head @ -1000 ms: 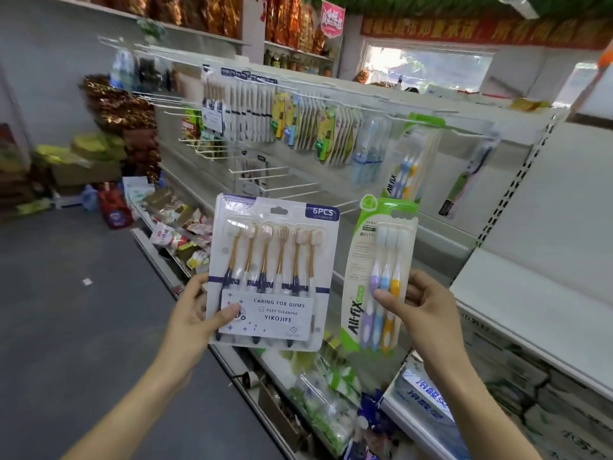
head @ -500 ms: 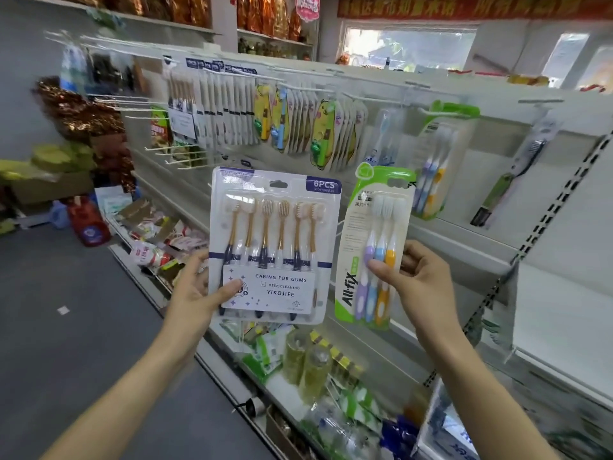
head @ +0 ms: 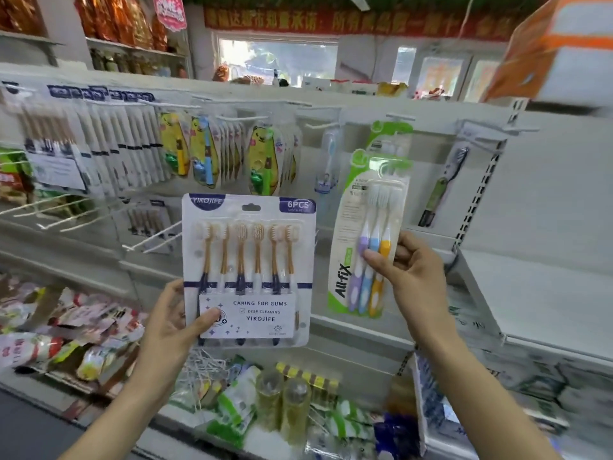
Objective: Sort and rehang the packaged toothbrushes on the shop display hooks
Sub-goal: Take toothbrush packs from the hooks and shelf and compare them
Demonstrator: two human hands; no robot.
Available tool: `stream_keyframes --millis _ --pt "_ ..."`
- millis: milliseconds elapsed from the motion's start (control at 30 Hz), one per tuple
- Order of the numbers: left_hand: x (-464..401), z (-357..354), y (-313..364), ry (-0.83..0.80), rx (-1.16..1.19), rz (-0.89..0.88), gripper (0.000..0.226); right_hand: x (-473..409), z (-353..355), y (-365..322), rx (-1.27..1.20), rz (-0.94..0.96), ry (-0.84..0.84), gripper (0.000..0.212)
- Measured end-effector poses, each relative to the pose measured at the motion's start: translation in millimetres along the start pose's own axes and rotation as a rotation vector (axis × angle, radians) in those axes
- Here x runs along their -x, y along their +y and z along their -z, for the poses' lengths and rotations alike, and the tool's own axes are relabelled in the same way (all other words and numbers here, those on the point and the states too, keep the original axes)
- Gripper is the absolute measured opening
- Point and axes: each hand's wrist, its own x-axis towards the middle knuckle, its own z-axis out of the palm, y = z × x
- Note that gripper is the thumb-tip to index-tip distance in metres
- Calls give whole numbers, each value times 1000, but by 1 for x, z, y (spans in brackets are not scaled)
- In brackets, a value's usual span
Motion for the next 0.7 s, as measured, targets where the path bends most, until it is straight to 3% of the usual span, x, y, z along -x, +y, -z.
stream_keyframes --millis 333,467,700 --pt "-38 22 -7 -112 17 48 49 -19 -21 -16 93 67 165 23" --pt "-46 23 -15 -123 33 65 59 -30 -19 -16 105 61 178 20" --pt "-51 13 -23 -117 69 71 53 -56 -11 -8 108 32 166 18"
